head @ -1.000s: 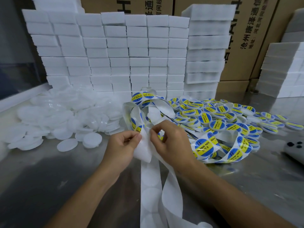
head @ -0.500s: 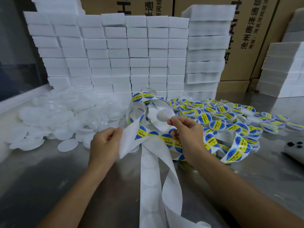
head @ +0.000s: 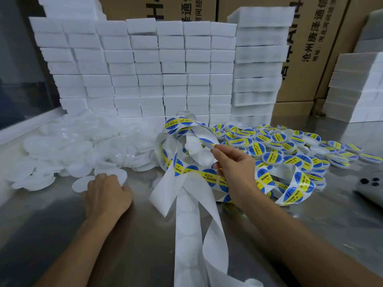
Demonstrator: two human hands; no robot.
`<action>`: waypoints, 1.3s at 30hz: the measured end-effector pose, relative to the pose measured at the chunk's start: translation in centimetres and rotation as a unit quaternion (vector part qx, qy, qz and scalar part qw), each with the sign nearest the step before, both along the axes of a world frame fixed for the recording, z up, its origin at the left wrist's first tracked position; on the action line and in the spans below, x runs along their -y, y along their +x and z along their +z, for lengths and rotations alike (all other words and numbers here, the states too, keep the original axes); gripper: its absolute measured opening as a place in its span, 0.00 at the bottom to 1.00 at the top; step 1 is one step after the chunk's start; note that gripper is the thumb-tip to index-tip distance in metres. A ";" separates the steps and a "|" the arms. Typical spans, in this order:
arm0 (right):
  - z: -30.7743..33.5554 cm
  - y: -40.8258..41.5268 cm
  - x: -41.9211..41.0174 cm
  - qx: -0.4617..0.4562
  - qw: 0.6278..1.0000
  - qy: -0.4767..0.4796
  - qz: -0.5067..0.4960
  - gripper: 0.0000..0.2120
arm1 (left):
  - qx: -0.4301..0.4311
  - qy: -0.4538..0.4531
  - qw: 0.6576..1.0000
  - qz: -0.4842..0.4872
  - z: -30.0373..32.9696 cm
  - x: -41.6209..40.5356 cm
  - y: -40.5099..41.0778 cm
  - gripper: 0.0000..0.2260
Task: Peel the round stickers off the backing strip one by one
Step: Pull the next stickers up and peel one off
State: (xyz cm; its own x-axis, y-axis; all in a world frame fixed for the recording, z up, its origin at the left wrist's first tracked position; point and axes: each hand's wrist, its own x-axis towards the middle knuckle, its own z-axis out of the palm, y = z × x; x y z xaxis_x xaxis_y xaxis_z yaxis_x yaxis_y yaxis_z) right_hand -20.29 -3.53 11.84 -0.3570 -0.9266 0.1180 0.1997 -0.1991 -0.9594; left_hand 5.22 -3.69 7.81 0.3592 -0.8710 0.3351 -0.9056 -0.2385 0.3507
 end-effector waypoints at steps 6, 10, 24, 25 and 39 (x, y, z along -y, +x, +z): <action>0.0 0.1 -0.1 -0.011 1.000 -0.005 0.002 0.07 | -0.033 -0.045 0.998 0.009 -0.4 0.6 0.8 0.15; 0.1 0.3 -0.2 -0.015 1.000 -0.015 -0.004 0.06 | -0.035 -0.040 0.998 0.022 -0.5 0.7 0.8 0.18; 0.6 0.2 -0.5 -0.020 0.998 -0.059 -0.016 0.05 | 0.015 -0.402 0.892 -0.206 2.2 -1.0 -3.5 0.15; 0.6 0.2 -0.5 -0.022 0.998 -0.058 -0.017 0.04 | 0.023 -0.421 0.879 -0.223 2.2 -1.1 -3.9 0.15; 0.7 2.2 -2.0 -0.041 0.982 -0.118 0.144 0.29 | 0.032 -0.442 0.836 -0.323 2.4 -2.5 -6.4 0.19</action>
State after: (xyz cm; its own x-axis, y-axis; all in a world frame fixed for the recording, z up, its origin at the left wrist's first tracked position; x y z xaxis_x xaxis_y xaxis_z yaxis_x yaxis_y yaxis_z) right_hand -18.06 -1.58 12.50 -0.0643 -0.9312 0.3587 0.2036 -0.3641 -0.9088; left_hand -1.13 -1.15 10.18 -0.1337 -0.2782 0.9512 -0.7694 0.6341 0.0773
